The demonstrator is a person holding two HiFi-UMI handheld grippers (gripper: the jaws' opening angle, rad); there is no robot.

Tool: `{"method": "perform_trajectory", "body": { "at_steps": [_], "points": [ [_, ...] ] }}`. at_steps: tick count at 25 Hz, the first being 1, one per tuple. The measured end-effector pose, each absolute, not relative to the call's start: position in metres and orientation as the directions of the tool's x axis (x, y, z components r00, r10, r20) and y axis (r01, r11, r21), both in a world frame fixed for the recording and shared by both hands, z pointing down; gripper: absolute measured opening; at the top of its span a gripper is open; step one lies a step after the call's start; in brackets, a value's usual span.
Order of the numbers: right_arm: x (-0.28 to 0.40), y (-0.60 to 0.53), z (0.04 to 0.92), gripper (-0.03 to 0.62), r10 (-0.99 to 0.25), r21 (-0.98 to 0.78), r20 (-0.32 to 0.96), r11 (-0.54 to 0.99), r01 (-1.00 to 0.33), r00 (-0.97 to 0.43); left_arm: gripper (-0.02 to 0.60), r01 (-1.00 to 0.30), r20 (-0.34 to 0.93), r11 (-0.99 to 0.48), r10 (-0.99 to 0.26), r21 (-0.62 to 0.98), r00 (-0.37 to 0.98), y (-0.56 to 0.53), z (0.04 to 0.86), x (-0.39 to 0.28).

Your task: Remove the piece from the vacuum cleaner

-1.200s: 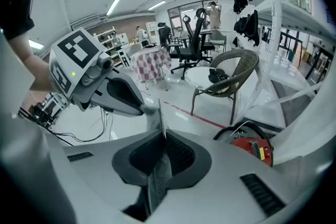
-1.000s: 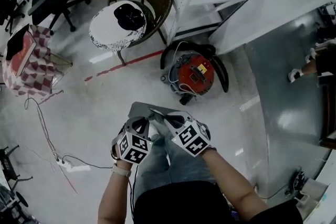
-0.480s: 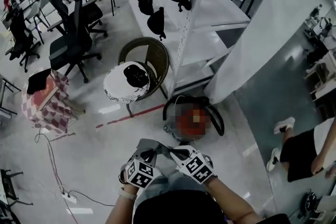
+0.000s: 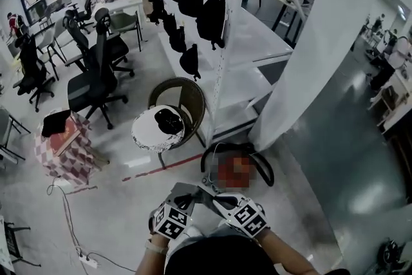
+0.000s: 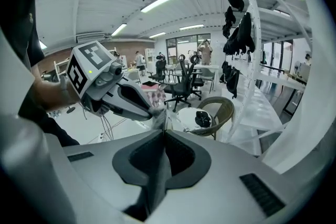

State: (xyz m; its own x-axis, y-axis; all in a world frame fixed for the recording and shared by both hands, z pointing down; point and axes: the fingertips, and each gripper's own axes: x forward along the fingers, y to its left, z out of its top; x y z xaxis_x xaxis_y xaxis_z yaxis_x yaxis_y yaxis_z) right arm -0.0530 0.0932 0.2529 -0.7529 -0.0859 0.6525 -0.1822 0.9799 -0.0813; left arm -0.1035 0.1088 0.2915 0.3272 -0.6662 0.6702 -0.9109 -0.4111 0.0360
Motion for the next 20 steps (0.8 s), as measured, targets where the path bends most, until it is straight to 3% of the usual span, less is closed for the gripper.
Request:
{"method": "perform_trajectory", "body": {
  "at_steps": [20],
  "points": [
    [-0.086,0.104,0.202,0.041,-0.112,-0.027,0.585,0.987,-0.157,-0.803,0.048,-0.928,0.608,-0.37,-0.748,-0.051,0.265,0.118,0.241,-0.134]
  ]
}}
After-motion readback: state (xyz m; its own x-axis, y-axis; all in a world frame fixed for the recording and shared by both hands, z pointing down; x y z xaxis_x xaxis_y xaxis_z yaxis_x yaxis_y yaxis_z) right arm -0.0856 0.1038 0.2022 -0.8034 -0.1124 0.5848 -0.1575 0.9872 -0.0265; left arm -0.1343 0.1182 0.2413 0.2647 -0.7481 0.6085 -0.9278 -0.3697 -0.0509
